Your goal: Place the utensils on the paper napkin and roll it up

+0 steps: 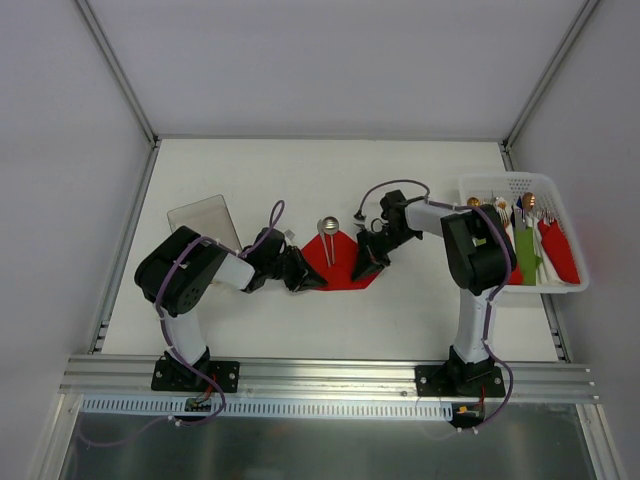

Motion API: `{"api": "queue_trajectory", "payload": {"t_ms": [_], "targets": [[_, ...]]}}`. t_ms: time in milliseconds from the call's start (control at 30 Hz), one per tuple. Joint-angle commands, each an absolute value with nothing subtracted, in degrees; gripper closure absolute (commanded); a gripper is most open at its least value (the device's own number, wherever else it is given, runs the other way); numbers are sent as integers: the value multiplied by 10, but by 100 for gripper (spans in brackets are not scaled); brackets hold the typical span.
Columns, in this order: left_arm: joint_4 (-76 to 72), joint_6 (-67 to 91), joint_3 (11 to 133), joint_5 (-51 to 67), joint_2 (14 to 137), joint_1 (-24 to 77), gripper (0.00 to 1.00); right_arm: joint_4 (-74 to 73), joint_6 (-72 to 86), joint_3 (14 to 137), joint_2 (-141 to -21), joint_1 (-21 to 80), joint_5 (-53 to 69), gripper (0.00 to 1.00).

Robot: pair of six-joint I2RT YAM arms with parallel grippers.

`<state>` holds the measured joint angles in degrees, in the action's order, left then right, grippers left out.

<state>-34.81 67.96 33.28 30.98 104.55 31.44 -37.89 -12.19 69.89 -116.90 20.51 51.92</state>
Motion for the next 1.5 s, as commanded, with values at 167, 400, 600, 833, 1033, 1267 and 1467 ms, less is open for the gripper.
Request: {"api": "queue_trajectory", "payload": {"t_ms": [167,400,600,833,1033,1267,1467], "targets": [[-215,623,330,225,1061,310,100,-316,-66,738,-1156,258,535,94],[-207,619,331,224,1054,311,100,-308,-58,737,-1209,258,498,97],[-202,592,335,224,1021,311,100,-308,-45,737,-1223,256,467,98],[-139,554,371,214,959,323,93,-308,-33,738,-1234,250,465,98],[-127,562,378,229,954,327,93,-308,-29,740,-1236,250,465,98],[-127,558,388,242,961,330,94,-309,-22,745,-1242,250,470,98],[-125,555,381,246,959,331,93,-309,-21,744,-1242,250,467,97]]}}
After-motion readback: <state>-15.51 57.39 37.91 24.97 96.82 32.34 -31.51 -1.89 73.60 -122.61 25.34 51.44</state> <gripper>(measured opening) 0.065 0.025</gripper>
